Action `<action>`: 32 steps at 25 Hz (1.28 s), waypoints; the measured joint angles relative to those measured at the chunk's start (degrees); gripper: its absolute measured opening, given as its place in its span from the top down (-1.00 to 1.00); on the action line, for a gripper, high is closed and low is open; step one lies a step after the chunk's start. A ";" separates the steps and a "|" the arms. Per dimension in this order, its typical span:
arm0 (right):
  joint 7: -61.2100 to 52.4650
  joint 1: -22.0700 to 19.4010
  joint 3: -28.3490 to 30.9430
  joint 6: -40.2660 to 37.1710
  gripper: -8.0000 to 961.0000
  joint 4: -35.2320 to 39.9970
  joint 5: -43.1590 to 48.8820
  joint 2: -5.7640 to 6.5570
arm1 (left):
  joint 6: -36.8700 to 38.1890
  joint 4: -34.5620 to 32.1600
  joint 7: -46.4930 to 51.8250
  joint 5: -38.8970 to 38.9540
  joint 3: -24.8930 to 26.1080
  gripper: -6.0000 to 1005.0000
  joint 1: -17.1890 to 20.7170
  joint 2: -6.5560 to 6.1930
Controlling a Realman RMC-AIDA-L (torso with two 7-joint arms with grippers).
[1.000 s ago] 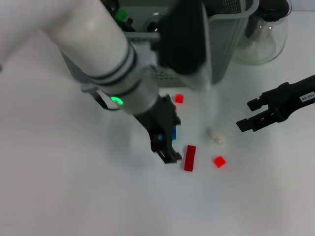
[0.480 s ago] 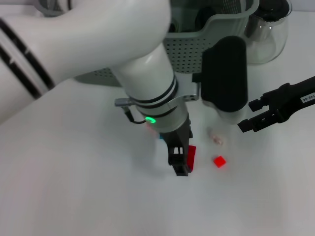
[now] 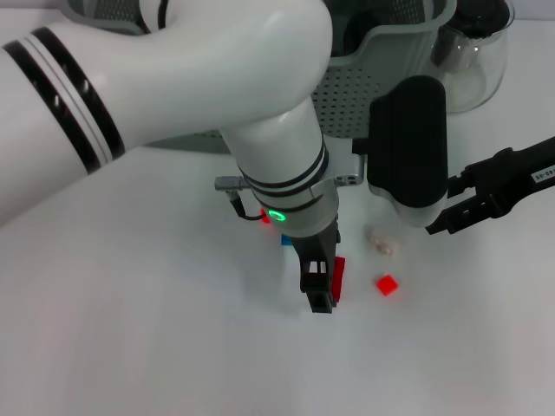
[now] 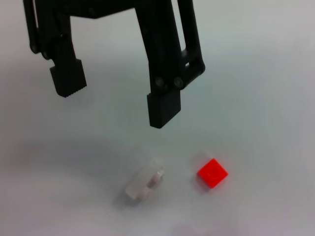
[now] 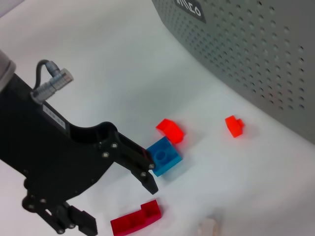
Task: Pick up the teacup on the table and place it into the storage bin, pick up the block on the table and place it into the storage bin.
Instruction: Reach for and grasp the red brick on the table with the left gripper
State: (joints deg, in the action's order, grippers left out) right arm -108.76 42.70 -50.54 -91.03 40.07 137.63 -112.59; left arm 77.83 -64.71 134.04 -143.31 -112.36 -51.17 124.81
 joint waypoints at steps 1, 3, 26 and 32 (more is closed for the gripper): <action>0.04 0.00 0.00 0.05 -0.90 0.00 0.00 0.00 | -0.59 0.48 0.01 0.00 -0.41 -0.72 -0.08 0.00; 0.09 0.00 0.00 0.12 -0.90 0.00 0.00 -0.02 | -1.61 1.33 0.06 0.17 -0.92 -0.72 -0.33 0.00; 0.14 0.01 -0.36 0.60 -0.90 0.01 0.10 -0.19 | -5.85 5.90 -0.32 2.30 -4.77 -0.71 -2.00 0.00; 0.08 0.02 -0.35 0.67 -0.90 0.01 0.09 -0.17 | -6.24 6.49 -0.50 2.71 -5.27 -0.71 -2.43 0.00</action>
State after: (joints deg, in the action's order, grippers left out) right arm -108.68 42.72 -50.89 -90.36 40.08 137.73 -112.76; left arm 71.59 -58.22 133.54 -140.60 -117.63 -53.60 124.80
